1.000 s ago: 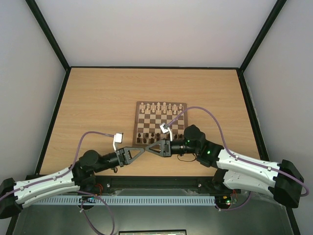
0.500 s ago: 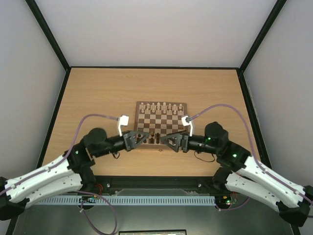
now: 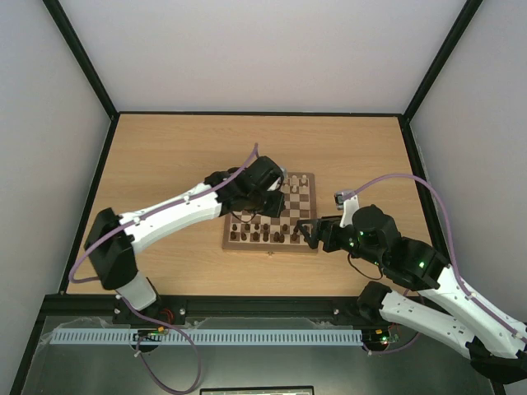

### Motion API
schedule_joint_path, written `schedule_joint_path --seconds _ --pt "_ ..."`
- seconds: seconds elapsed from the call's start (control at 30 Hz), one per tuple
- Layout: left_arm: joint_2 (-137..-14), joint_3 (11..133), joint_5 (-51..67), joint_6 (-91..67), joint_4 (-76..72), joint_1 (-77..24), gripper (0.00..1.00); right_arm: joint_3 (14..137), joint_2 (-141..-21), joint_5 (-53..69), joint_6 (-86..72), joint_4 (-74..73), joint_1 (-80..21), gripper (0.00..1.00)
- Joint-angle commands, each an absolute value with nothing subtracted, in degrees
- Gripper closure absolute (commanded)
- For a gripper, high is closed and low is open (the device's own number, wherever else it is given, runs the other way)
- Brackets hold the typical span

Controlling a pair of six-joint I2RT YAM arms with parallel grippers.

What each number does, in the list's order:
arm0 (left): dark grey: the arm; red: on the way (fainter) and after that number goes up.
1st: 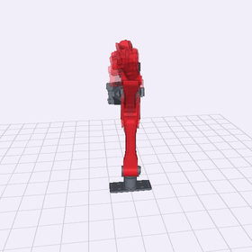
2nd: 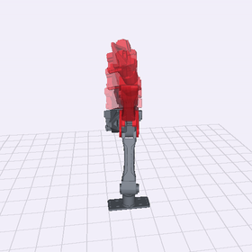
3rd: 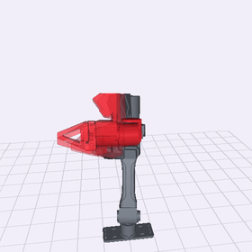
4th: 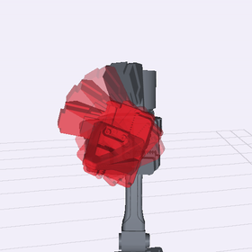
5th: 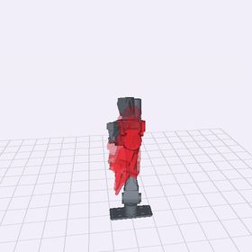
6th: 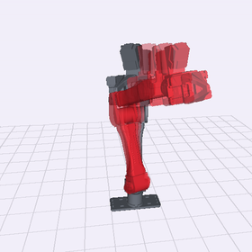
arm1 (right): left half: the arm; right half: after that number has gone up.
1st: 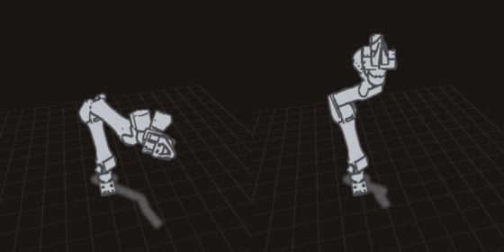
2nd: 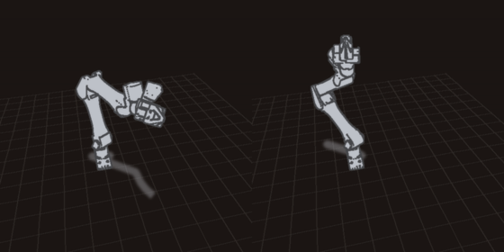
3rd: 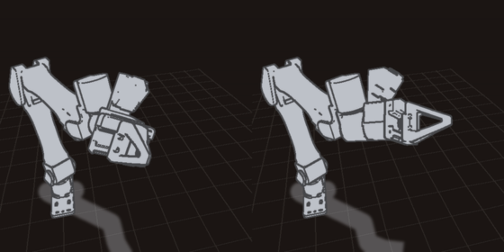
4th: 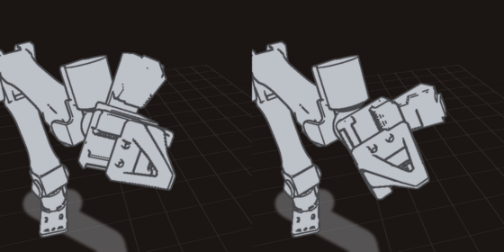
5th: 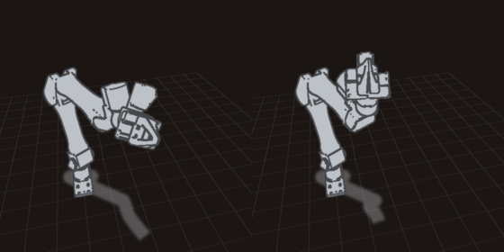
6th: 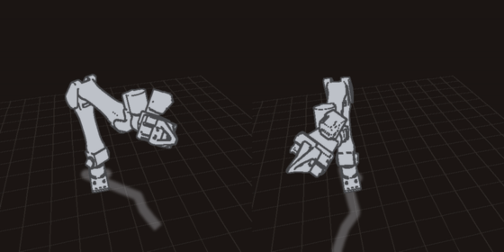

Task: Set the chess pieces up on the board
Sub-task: Place the chess piece on the chessboard.

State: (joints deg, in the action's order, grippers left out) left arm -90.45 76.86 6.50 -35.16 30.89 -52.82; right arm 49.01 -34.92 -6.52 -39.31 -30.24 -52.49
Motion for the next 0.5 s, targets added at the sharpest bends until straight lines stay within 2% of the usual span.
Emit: schedule_joint_path --seconds 0.0,0.2,0.47 --pt "-96.9 85.1 0.3 -29.3 46.5 -52.5 0.98 49.3 -34.8 -10.5 -36.8 -34.3 -52.3 0.11" --pt "-103.3 92.0 -6.1 -27.8 55.5 -52.9 0.98 48.0 -35.5 -9.3 -34.6 -33.6 -52.3 0.09" --pt "-109.9 95.0 -5.8 -25.1 59.0 -54.1 0.98 47.9 -36.2 -6.8 -33.5 -33.1 -52.3 0.09"
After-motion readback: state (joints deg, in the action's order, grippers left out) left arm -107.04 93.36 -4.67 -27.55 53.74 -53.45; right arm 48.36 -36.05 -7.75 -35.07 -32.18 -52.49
